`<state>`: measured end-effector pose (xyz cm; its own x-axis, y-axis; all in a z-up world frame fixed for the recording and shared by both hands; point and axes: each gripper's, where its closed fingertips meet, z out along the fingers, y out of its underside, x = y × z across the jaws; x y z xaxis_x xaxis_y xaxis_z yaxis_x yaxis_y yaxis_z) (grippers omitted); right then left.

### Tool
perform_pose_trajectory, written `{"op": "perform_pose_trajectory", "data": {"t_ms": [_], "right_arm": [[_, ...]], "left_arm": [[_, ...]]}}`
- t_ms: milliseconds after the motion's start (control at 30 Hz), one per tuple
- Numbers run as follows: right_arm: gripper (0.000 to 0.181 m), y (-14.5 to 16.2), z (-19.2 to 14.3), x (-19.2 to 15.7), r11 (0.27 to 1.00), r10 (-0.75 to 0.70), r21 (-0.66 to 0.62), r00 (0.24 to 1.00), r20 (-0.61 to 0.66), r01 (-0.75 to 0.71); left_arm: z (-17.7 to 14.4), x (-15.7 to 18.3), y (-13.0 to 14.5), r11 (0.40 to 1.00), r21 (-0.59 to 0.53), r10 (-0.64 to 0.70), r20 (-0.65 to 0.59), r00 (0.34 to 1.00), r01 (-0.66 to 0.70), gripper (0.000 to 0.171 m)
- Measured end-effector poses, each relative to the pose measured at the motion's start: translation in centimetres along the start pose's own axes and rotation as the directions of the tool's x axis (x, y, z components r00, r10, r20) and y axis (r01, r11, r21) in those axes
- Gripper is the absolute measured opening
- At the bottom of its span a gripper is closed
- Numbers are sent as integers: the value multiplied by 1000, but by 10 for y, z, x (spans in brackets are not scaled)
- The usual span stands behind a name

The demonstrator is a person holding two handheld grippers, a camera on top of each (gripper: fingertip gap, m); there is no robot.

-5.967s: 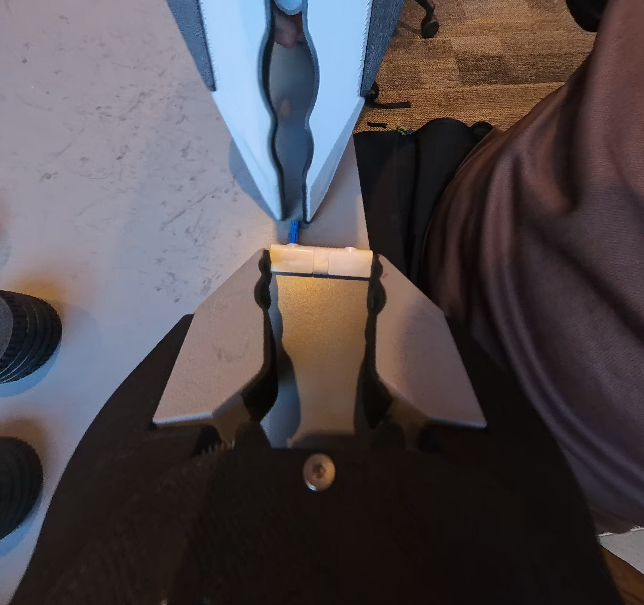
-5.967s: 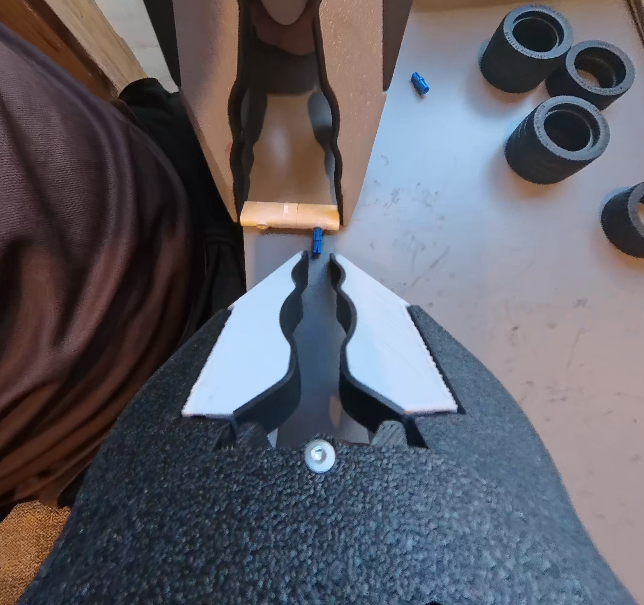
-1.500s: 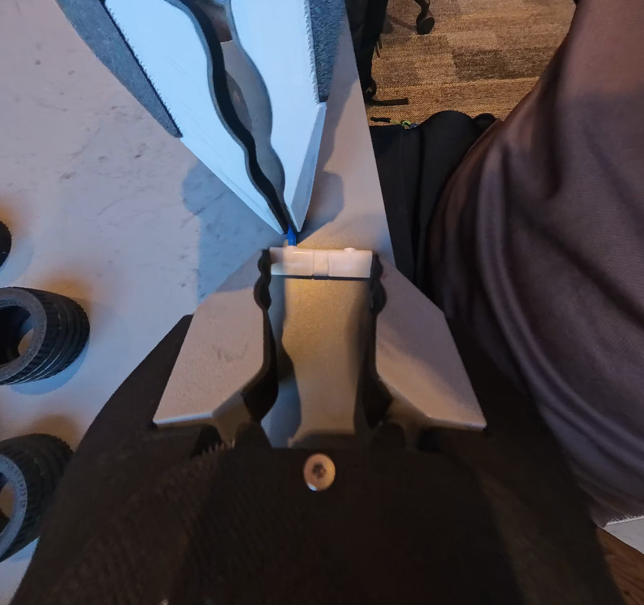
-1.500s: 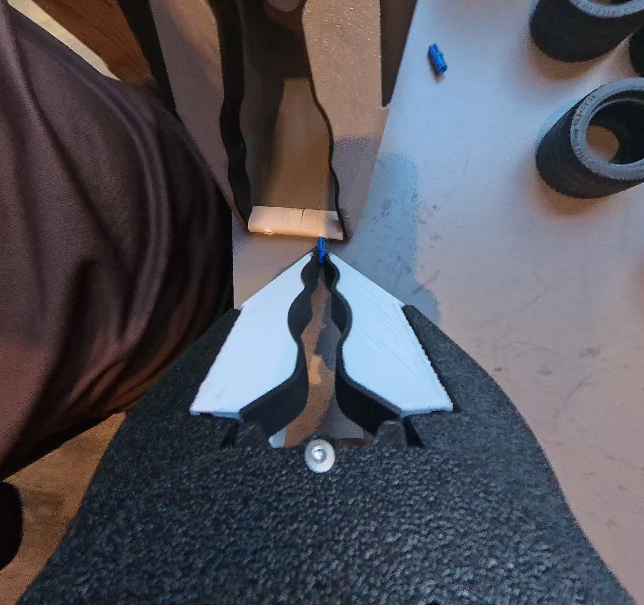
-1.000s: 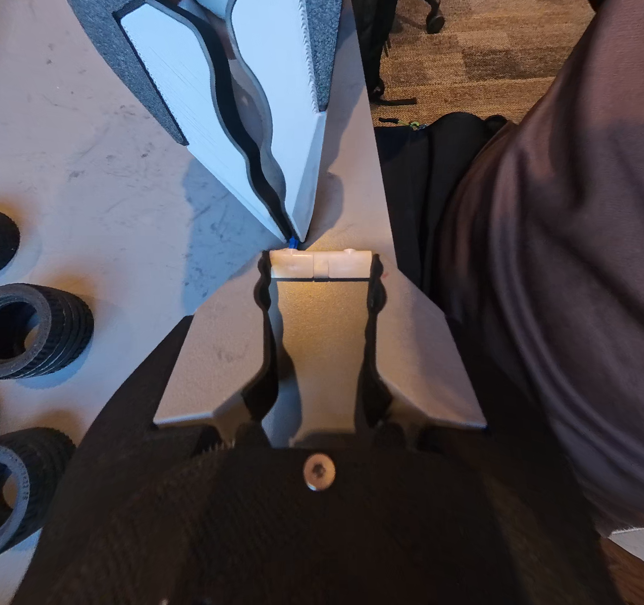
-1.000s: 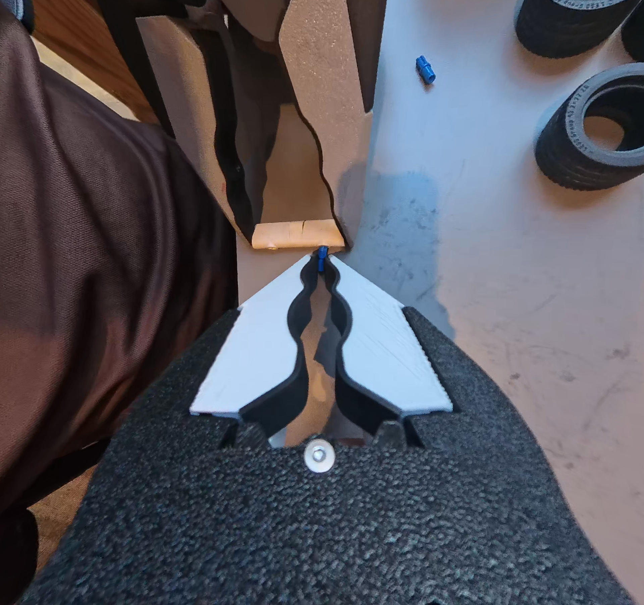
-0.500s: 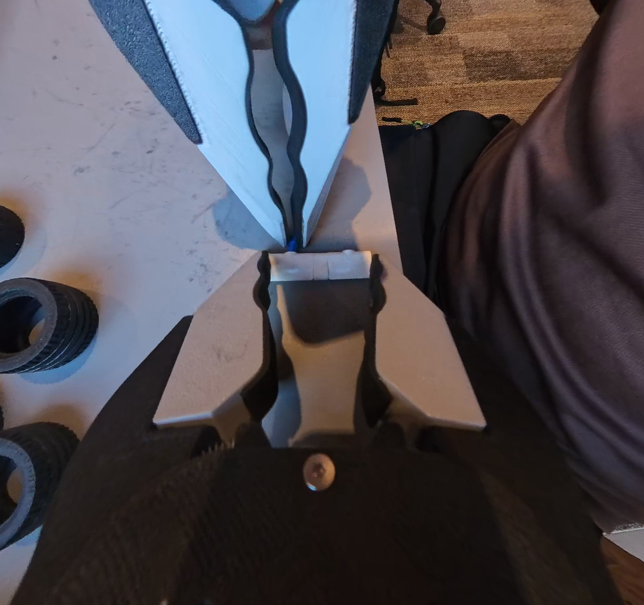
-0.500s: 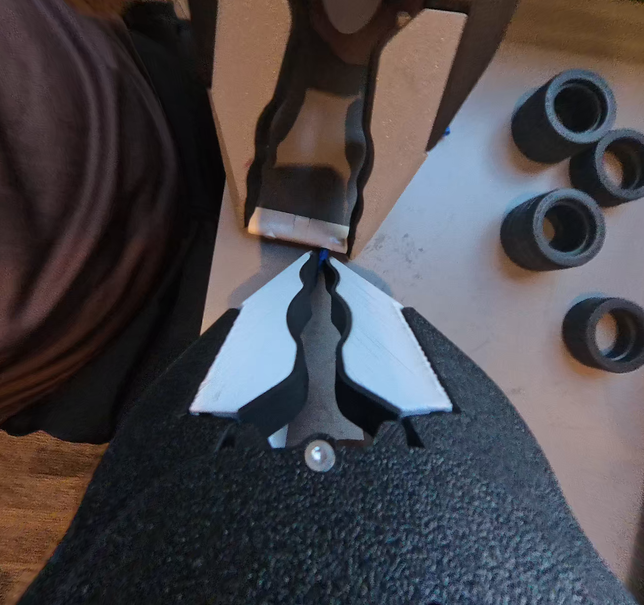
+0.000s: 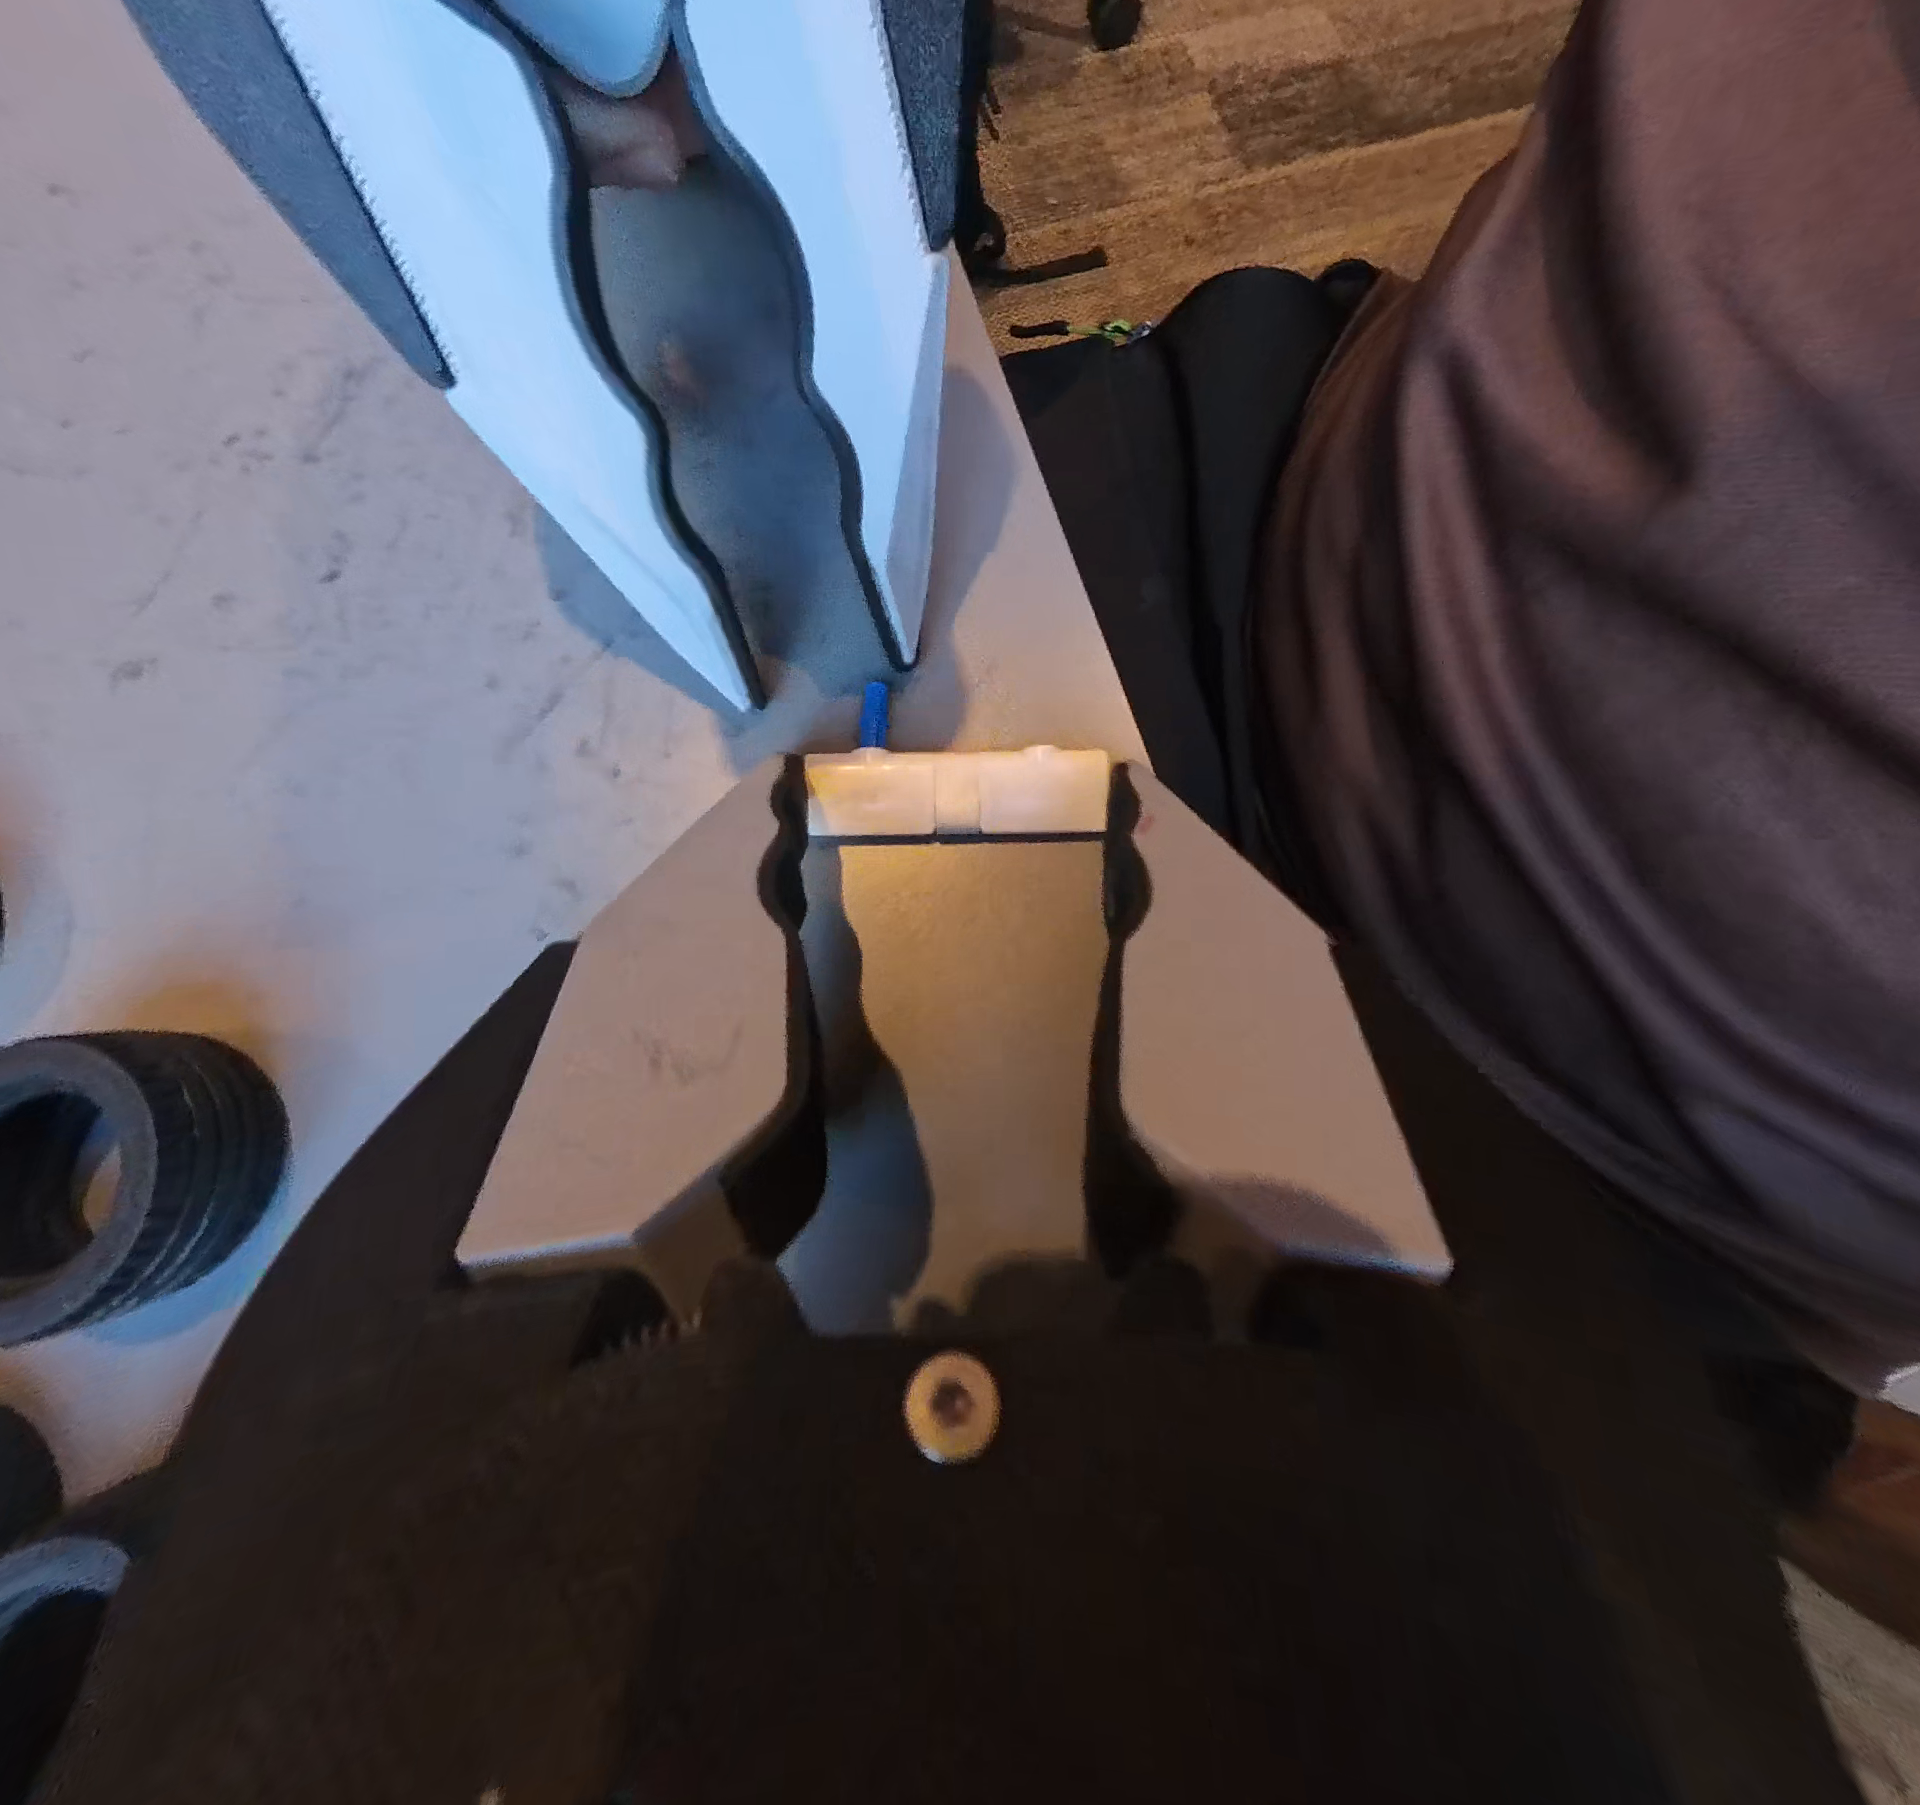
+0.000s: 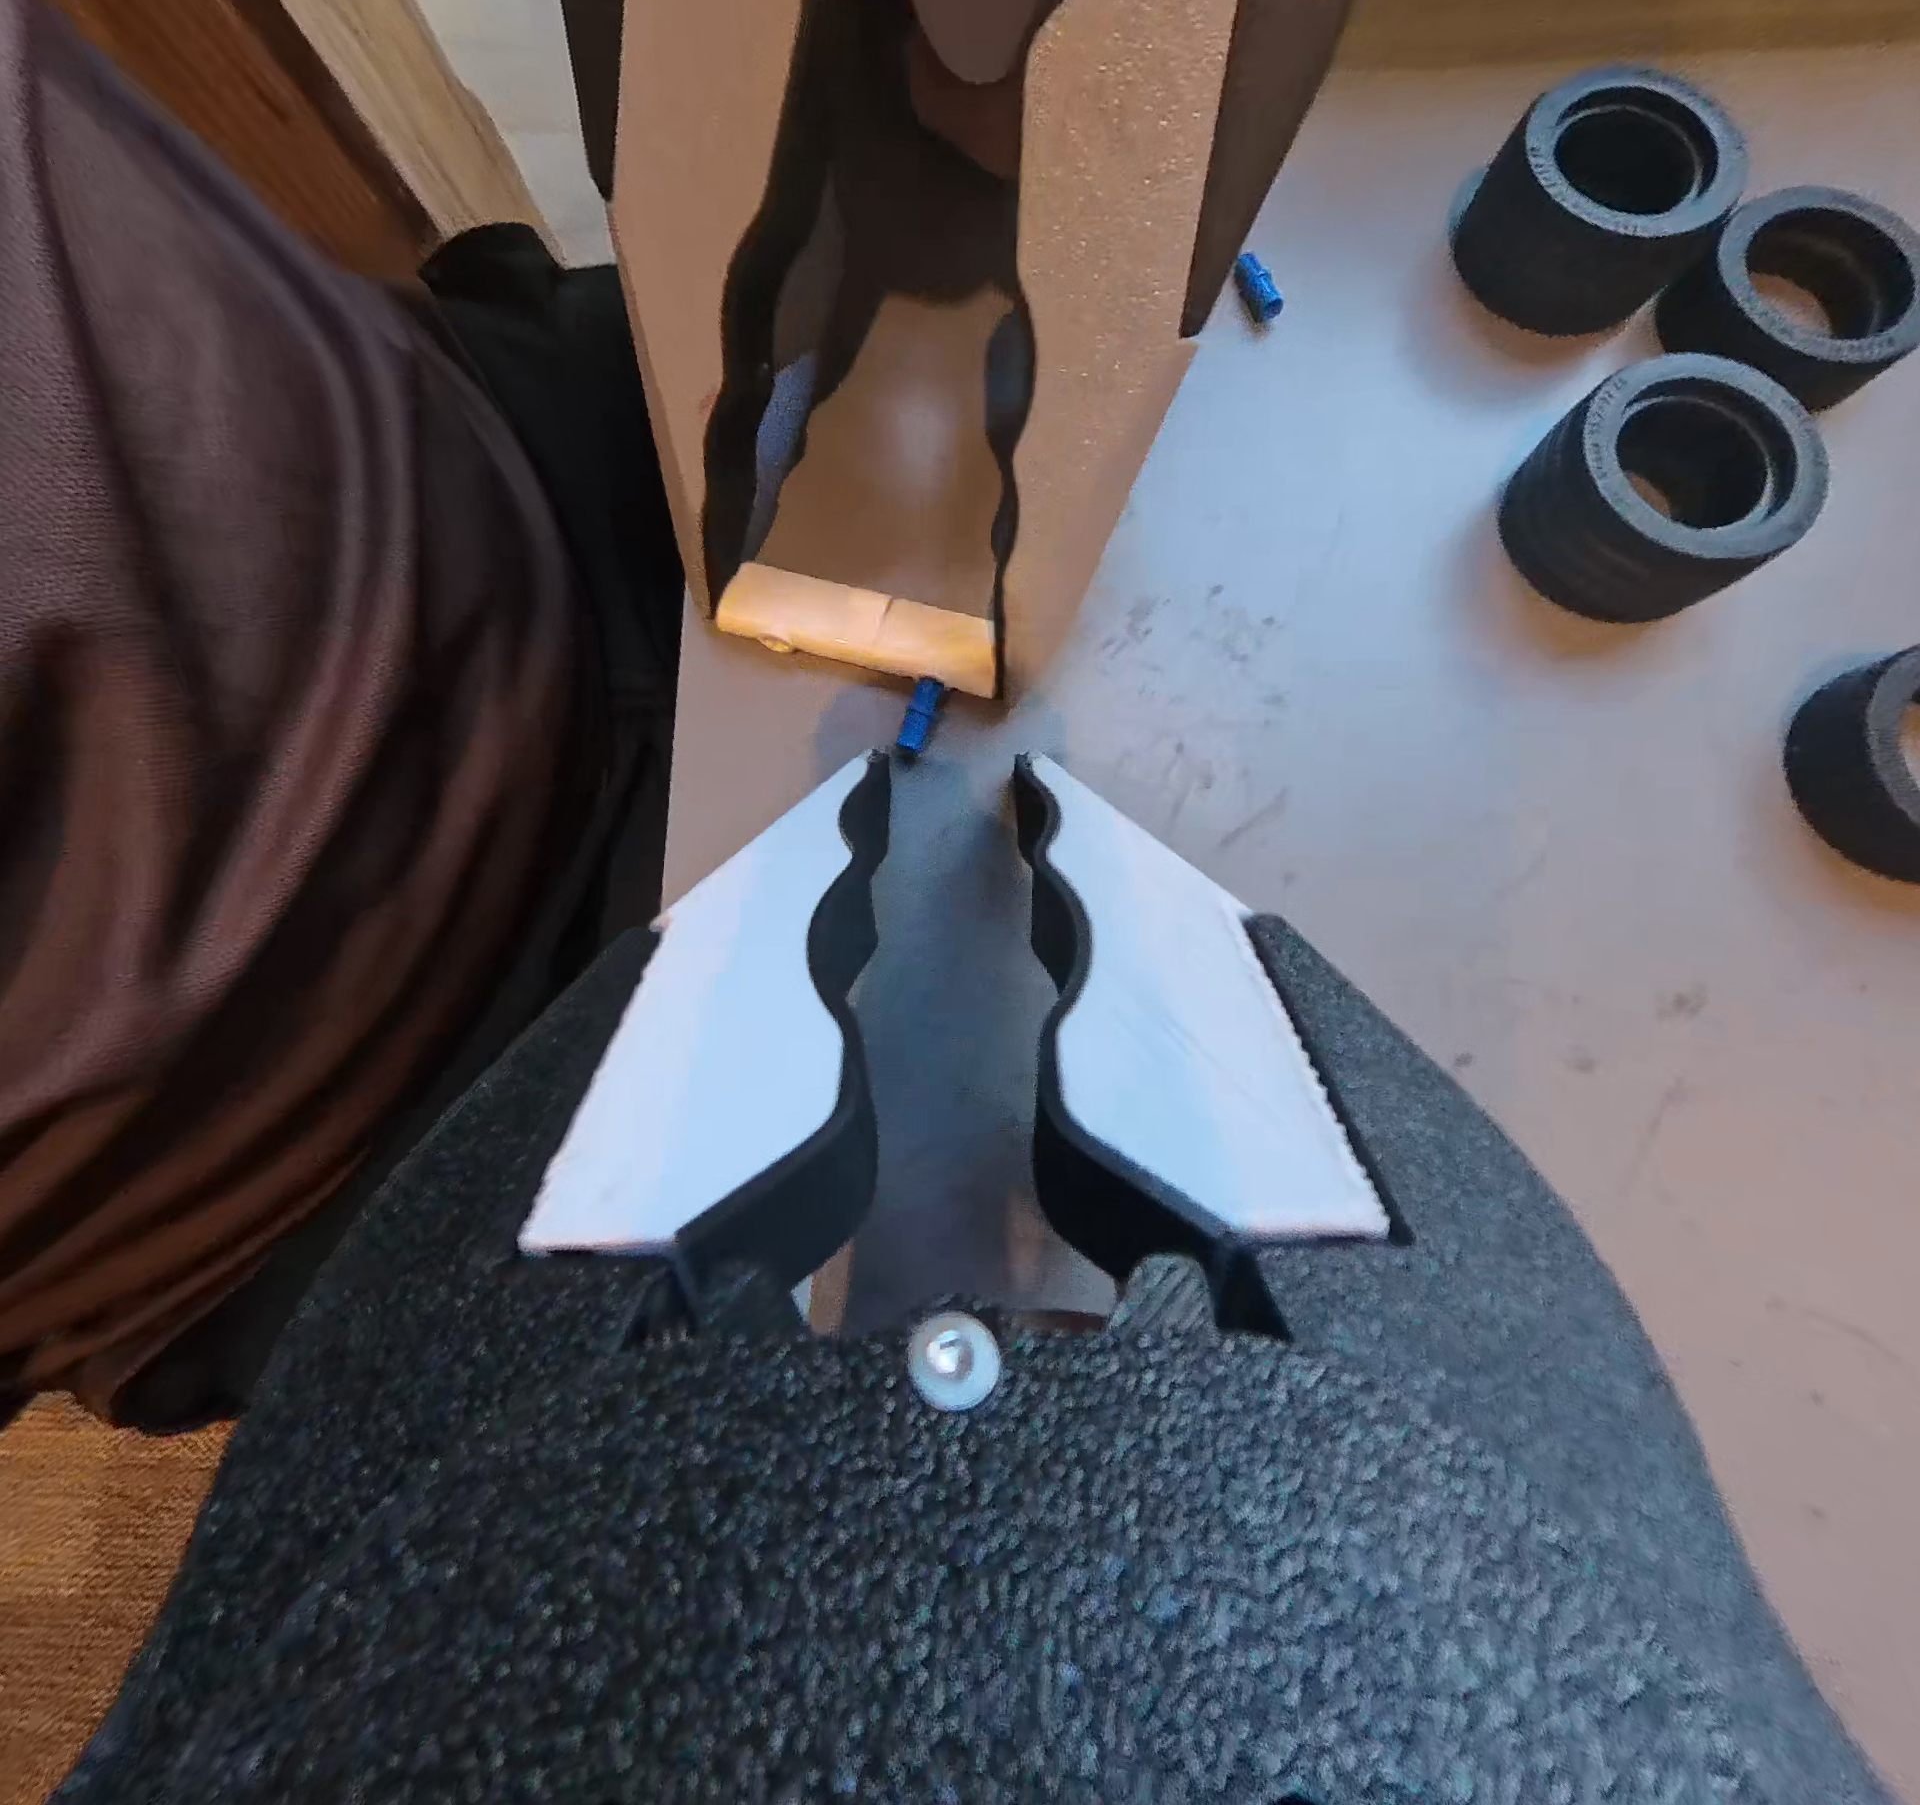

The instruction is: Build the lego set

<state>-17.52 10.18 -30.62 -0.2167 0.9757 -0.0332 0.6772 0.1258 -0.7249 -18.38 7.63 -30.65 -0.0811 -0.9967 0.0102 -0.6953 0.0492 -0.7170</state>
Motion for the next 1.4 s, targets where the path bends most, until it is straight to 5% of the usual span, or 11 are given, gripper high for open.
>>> {"op": "perform_pose_trajectory", "data": {"t_ms": [333,467,667,967,1133,1267,1400], "right_arm": [[49,-5,0,2,992,125,24,991,49,-127],[47,-8,-2,1,982,182,43,980,82,-186],[47,-9,-3,-11,996,70,49,994,82,-74],[57,-29,9,-12,995,-80,68,989,123,72],[57,-25,15,-13,990,-142,28,975,172,139],[57,-23,23,-10,991,-133,9,974,182,134],[54,-21,23,-14,987,-161,5,969,186,163]], "left_arm": [[-1,1,-1,997,9,76,-4,997,-76,58],[-2,-3,0,998,3,64,10,998,-64,67],[-13,-11,10,998,-56,9,96,995,-3,94],[-57,-11,31,969,23,-242,306,921,247,72],[-44,6,18,821,67,-557,310,770,567,54],[-26,12,15,793,34,-585,326,743,609,49],[-22,8,20,837,-57,-480,401,780,544,32]]}}
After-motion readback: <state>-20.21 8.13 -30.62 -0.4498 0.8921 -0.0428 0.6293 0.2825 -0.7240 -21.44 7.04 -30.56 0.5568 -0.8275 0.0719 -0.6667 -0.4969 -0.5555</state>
